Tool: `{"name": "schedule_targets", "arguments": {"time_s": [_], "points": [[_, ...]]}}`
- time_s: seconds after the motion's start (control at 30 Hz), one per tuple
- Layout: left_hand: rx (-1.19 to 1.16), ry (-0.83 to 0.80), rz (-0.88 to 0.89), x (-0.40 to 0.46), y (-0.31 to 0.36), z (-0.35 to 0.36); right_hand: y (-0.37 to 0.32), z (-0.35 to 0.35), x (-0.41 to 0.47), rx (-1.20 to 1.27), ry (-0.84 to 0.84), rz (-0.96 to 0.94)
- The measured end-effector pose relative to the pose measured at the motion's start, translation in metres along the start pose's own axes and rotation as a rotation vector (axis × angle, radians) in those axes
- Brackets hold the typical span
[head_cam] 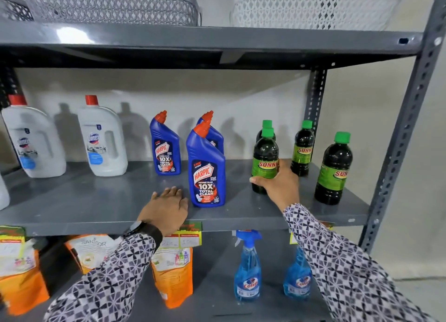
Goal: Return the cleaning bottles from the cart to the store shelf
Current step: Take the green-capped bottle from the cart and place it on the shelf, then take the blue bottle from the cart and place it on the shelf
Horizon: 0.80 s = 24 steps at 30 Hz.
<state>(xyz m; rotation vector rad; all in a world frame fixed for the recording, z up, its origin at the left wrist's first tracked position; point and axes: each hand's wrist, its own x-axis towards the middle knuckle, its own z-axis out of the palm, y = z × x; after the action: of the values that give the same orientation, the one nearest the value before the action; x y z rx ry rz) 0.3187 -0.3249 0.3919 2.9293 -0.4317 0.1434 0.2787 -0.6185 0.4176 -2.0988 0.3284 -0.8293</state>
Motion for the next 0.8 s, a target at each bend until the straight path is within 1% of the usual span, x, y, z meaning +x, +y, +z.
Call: {"name": "schedule_targets", "arguments": {"time_s": [0.07,0.1,0.17,0.2,0.27,0.33,0.43,0.5,0.57,0.67,0.73,0.8], "points": [[-0.060,0.056,-0.022,-0.004,0.002,-0.003,0.001,-0.002,-0.002,0.015,-0.022,0.001],[-0.129,0.112,-0.035,-0.007,0.003,-0.004,0.001,-0.004,-0.005,0.017,-0.008,-0.005],[-0.319,0.272,-0.036,-0.016,0.000,-0.004,-0.002,-0.008,-0.020,-0.006,0.082,-0.050],[-0.413,0.355,-0.024,-0.021,-0.001,-0.004,-0.006,-0.009,-0.033,-0.011,0.137,-0.110],[-0.521,0.490,0.003,-0.039,-0.007,-0.003,-0.015,-0.008,-0.061,-0.014,0.213,-0.321],[-0.522,0.599,0.028,-0.072,-0.017,0.005,-0.027,0.002,-0.093,-0.020,0.175,-0.532],[-0.480,0.713,0.027,-0.139,-0.037,0.028,-0.042,0.034,-0.144,-0.055,0.006,-0.760],[-0.465,0.744,-0.053,-0.181,-0.069,0.056,-0.053,0.080,-0.182,-0.059,-0.155,-0.905],[-0.499,0.718,-0.163,-0.218,-0.100,0.087,-0.058,0.127,-0.219,-0.049,-0.326,-1.024],[-0.591,0.582,-0.445,-0.273,-0.160,0.136,-0.066,0.209,-0.281,-0.006,-0.651,-1.123],[-0.717,0.484,-0.685,-0.310,-0.206,0.172,-0.068,0.273,-0.328,0.021,-0.868,-1.111],[-0.843,0.434,-0.878,-0.336,-0.243,0.202,-0.067,0.324,-0.369,-0.027,-1.055,-1.071]]}}
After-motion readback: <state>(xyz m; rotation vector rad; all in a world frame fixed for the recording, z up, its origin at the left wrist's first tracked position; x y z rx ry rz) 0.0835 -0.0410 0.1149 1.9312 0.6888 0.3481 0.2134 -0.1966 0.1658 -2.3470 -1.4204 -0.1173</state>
